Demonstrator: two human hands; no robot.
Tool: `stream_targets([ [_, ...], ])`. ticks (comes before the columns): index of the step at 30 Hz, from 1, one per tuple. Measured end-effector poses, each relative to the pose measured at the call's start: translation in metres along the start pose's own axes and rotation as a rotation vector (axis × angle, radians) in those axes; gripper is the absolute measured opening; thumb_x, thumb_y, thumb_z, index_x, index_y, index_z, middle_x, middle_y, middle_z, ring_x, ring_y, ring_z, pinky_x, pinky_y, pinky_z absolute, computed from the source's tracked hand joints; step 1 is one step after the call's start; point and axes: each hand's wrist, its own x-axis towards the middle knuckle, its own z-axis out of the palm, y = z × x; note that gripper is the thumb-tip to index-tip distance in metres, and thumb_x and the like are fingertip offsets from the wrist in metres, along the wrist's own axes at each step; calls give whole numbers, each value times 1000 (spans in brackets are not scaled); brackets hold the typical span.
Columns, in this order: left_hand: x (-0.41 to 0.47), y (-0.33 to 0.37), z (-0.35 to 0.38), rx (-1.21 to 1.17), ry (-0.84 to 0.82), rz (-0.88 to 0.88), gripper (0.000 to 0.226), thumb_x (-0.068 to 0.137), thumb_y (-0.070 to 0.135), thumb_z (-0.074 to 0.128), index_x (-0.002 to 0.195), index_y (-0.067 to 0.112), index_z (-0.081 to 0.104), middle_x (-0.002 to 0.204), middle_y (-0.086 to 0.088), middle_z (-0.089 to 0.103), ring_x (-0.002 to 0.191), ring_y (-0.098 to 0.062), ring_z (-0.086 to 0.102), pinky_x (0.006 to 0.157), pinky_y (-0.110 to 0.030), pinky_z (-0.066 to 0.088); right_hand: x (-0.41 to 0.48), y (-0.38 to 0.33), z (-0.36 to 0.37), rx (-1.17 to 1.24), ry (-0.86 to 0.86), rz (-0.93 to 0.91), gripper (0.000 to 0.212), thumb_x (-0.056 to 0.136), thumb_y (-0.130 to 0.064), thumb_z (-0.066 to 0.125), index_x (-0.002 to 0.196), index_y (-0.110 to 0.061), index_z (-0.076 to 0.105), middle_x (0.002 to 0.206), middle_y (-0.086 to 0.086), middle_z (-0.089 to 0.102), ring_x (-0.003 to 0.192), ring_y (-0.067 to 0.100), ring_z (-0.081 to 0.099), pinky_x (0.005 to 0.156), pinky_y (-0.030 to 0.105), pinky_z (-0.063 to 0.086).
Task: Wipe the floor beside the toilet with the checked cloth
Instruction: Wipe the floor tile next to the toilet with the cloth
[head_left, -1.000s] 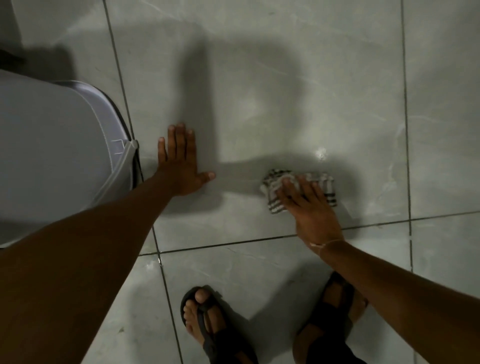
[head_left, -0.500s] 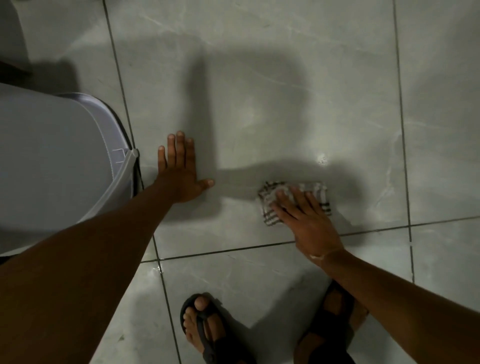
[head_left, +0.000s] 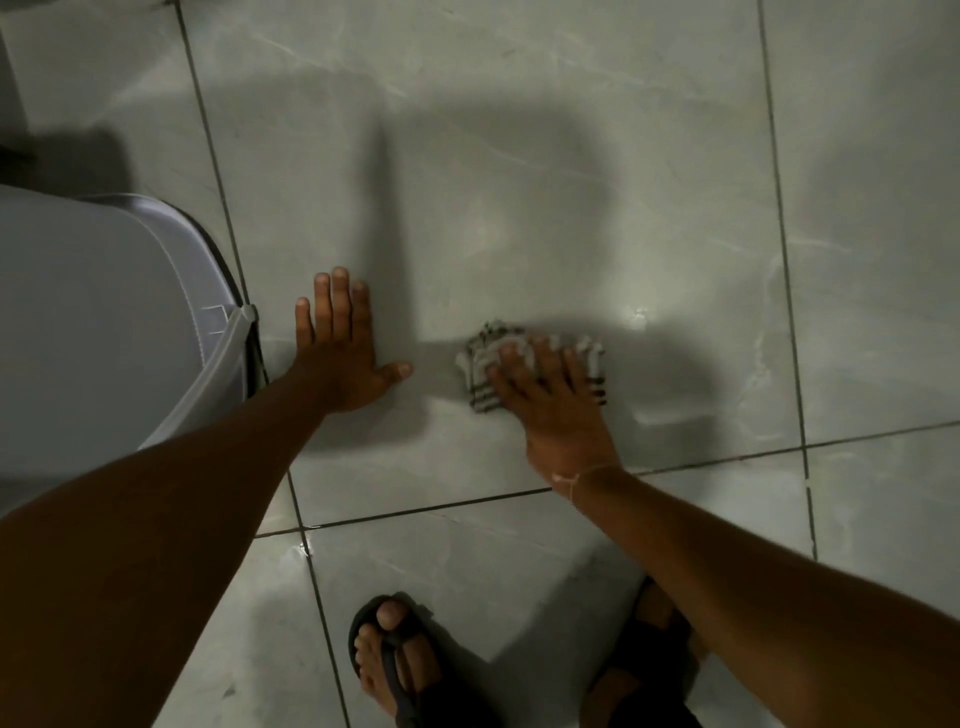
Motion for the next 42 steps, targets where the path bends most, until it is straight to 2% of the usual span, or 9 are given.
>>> stream_targets([
  [4,2,-1,-1,-16,-11,-5,119,66,82,22,151,6,-11,161,-21,-16,148,-38,-17,117,-54,-11,-49,22,3,-20,-88,-20,86,70,9,47,147,-25,33,157,1,29,144,39,21,116,58,19],
  [9,0,0,0,-33,10,8,117,68,80,28,152,6,-7,161,-22,-12,148,-39,-14,117,-55,-9,-7,71,-26,11,-95,453,78,81,-4,52,150,-25,23,159,9,25,144,43,18,115,58,15],
  [12,2,-1,1,-10,0,0,116,73,77,37,151,7,-13,161,-20,-16,148,-37,-18,118,-55,-10,39,64,-35,35,-22,503,64,90,-9,45,150,-21,24,159,10,22,144,44,15,115,60,13],
  [17,1,1,-1,-12,4,1,115,78,71,48,150,7,-14,160,-20,-18,148,-37,-19,117,-53,-12,57,24,-20,4,-6,66,73,82,-3,47,150,-18,24,160,8,23,145,43,12,117,59,8],
  [23,-2,5,-7,-23,-14,-9,114,80,68,51,150,6,-14,160,-21,-19,147,-38,-20,118,-54,-12,-35,35,-3,-72,-174,-325,83,74,8,37,151,-20,22,160,5,23,146,38,16,117,58,15],
  [26,-1,4,-6,-20,-6,-1,114,80,67,51,150,6,-14,160,-20,-19,147,-38,-20,117,-54,-13,-30,82,-17,-86,-168,-266,69,80,1,25,145,-18,38,153,6,38,140,40,32,113,58,26],
  [29,0,1,-4,-25,-13,-1,115,79,69,50,150,7,-15,160,-20,-20,147,-37,-20,117,-54,-13,6,107,-30,-99,-128,-46,61,87,0,34,147,-14,33,155,13,32,141,44,27,114,56,21],
  [34,1,0,-2,-8,-14,-1,116,78,71,48,150,8,-18,160,-21,-19,147,-37,-20,117,-54,-12,61,59,-38,14,62,223,49,96,0,29,143,-9,40,152,18,34,139,48,28,115,56,24],
  [42,-3,6,-8,-22,1,-3,115,79,67,54,151,5,-10,161,-22,-15,148,-40,-16,118,-55,-10,-32,31,-20,42,-111,-263,74,70,13,27,135,-10,53,144,11,50,131,44,44,107,59,34],
])
